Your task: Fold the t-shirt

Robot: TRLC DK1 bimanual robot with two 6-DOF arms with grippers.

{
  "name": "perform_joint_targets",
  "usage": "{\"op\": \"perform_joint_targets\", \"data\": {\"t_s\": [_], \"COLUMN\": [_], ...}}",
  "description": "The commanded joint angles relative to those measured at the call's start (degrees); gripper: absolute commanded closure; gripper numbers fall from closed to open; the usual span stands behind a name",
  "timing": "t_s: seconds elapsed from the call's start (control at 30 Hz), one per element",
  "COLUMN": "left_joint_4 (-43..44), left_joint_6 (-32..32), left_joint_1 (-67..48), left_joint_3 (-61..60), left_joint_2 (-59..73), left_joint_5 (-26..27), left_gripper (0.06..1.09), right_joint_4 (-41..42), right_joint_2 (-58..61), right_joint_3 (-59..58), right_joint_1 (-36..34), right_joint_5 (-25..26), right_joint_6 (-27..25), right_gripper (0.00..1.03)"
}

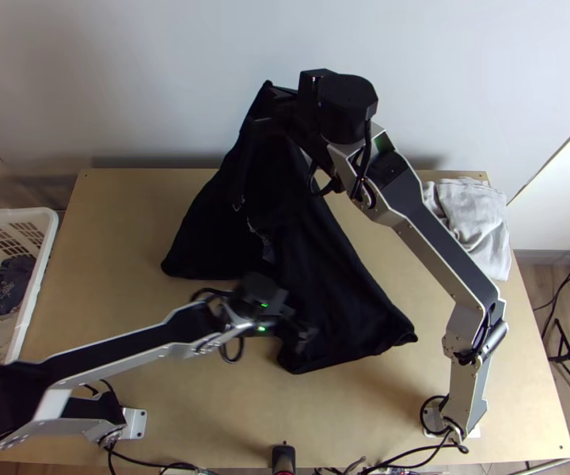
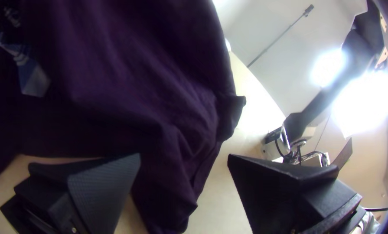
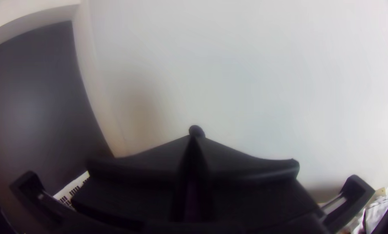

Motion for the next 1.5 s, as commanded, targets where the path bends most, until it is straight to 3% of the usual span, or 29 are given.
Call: {"op": "perform_joint_targets", "data": {"t_s": [0.0, 0.1, 0.13, 0.17, 0.2, 0.23, 0.5, 0.83, 1.03, 1.2, 1.33, 1.4, 1.47], "left_joint_4": [5.4, 7.4, 7.3, 6.9, 6.2, 5.8, 2.2, -2.2, -6.9, -9.0, -3.7, -2.7, -2.1], "left_joint_6": [-2.9, -1.6, -1.2, -0.6, 0.0, 0.2, 5.0, 7.0, 11.4, 9.5, 6.5, 4.4, 2.1], "left_joint_1": [-4.8, -5.8, -6.0, -6.0, -6.0, -5.8, -4.6, 4.1, 12.0, 9.6, 5.7, 5.4, 5.8], "left_joint_3": [4.3, 5.6, 6.5, 7.4, 8.3, 8.7, 1.6, -10.1, -12.4, -12.1, -11.0, -8.3, -5.4], "left_joint_2": [10.0, 15.0, 16.9, 19.0, 20.8, 22.1, 16.7, -0.1, -8.4, -11.3, -8.1, -4.6, -1.6], "left_joint_5": [-2.7, -5.4, -5.7, -6.0, -6.1, -6.4, -10.0, -10.0, -9.9, -8.5, -7.5, -6.7, -3.1], "left_gripper": [0.11, 0.11, 0.18, 0.36, 0.66, 1.04, 1.05, 1.05, 1.05, 1.05, 1.05, 0.95, 0.75], "right_joint_4": [-0.1, 0.0, -0.1, -0.1, -0.1, -0.1, -0.2, 0.0, 0.4, 0.8, 0.8, 0.5, 0.2], "right_joint_2": [-0.6, -0.9, -1.0, -1.1, -1.4, -1.6, -2.8, -2.6, -2.1, -1.6, -1.5, -1.6, -1.8], "right_joint_3": [-0.1, -0.1, -0.1, -0.1, -0.1, -0.2, -0.4, -0.5, -0.4, -0.3, -0.3, -0.4, -0.9], "right_joint_1": [-0.5, -0.5, -0.5, -0.5, -0.7, -0.8, -2.7, -3.0, -2.8, -2.5, -2.5, -2.5, -2.5], "right_joint_5": [0.5, 0.5, 0.5, 0.5, 0.5, 0.5, 0.5, 0.5, 0.5, 0.5, 0.5, 0.5, 0.5], "right_joint_6": [-0.5, -0.5, -0.6, -0.6, -0.6, -0.6, -0.5, -0.1, 0.3, 0.3, 0.3, 0.2, 0.0], "right_gripper": [0.97, 0.97, 0.97, 0.97, 0.97, 0.97, 0.97, 0.97, 0.97, 0.97, 0.97, 0.97, 0.97]}}
